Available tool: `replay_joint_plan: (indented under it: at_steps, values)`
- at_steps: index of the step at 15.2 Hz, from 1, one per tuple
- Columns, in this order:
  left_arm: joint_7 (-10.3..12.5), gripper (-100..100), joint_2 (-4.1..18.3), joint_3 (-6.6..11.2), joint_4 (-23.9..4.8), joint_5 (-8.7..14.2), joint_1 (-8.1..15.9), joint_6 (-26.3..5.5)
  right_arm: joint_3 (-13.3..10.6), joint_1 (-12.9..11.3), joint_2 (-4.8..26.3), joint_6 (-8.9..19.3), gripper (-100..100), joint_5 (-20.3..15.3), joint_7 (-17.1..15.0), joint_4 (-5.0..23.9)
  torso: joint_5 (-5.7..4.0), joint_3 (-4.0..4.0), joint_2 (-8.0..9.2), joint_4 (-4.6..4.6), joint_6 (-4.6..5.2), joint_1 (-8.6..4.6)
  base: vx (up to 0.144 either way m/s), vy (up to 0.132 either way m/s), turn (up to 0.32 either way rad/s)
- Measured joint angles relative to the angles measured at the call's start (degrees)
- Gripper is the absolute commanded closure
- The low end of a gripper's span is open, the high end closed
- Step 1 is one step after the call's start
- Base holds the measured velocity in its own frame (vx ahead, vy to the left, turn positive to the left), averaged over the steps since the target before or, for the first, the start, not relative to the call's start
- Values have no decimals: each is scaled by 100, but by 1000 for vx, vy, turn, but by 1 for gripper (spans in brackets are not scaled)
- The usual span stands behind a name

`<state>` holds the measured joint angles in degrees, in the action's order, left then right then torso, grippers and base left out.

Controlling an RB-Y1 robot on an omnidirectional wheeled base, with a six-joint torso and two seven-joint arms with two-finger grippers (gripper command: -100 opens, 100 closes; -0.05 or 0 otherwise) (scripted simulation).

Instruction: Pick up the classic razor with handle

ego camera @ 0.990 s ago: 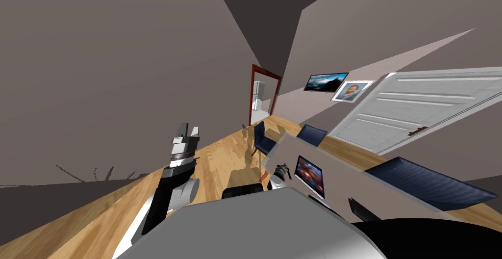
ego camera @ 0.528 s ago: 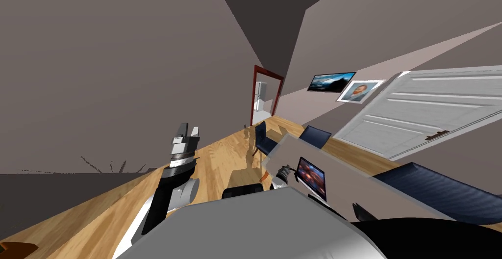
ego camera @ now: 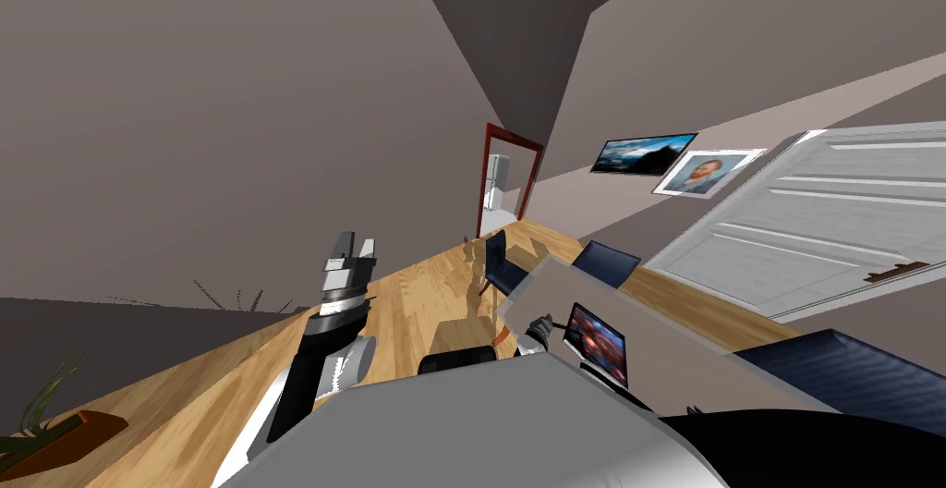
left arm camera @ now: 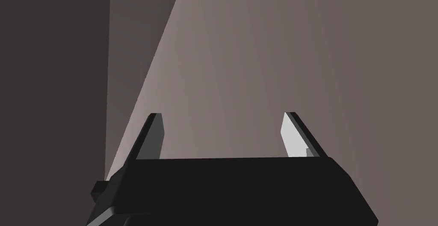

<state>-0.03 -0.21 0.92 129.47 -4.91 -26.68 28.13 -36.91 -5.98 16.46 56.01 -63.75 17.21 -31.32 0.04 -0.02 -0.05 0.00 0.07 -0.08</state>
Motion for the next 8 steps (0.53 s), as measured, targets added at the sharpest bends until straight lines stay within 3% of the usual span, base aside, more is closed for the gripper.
replay_joint_plan:
  at_steps: [4,8]
  values:
    - [0,0,0,0,0,0,0,0,0,0,0,-1,100,0,-2,-2,0,1,3,0,0,1,0,0,0]
    - [0,0,0,0,0,0,0,0,-42,16,-34,41,100,-19,77,-116,0,3,6,1,2,3,-6,3,-132]
